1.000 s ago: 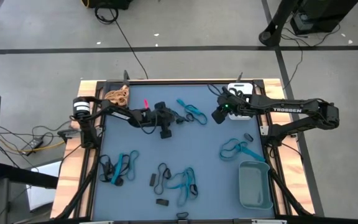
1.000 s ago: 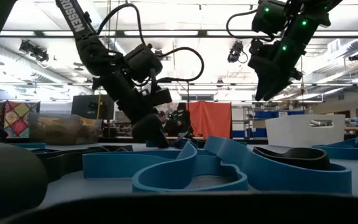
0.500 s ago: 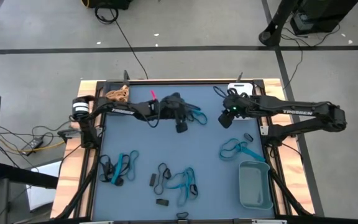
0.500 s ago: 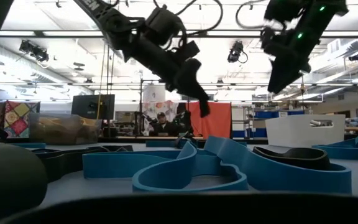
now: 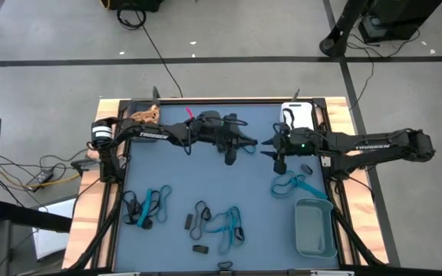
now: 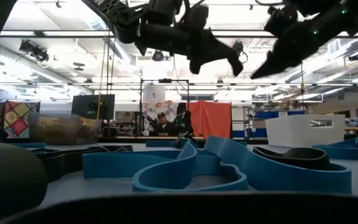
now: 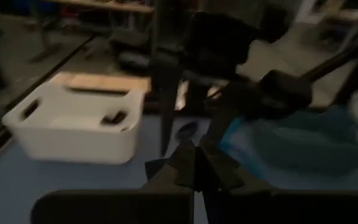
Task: Sort rubber bands into baskets
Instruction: Put the black rubber band into the white bin
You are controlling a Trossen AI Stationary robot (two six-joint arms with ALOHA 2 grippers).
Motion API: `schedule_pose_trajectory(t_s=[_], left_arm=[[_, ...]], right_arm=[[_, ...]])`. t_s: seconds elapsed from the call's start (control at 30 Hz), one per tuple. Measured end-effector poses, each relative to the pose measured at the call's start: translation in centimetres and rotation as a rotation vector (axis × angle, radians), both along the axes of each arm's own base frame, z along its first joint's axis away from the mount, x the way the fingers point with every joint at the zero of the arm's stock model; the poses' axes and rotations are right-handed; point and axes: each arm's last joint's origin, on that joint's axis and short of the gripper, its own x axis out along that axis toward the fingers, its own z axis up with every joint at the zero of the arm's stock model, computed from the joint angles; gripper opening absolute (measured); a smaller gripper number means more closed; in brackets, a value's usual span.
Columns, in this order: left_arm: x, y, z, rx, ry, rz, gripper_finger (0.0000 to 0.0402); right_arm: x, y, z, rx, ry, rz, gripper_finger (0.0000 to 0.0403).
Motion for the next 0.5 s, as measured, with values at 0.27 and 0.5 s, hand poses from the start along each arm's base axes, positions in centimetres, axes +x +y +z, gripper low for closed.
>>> schedule_pose_trajectory(t_s=[0.27,0.5], left_arm=[[0.0,-0.1,0.3,-0.008,-0.031,-0.035,0.0014],[0.2,-1.0,0.6,-0.031,-0.063,-0.095,0.0014]], right_arm=[[0.6,0.2,0.8,0.023,-0.141,0.075,0.0169],[1.4,0.0,0.6,0.017,-0.157,0.064,0.0154]])
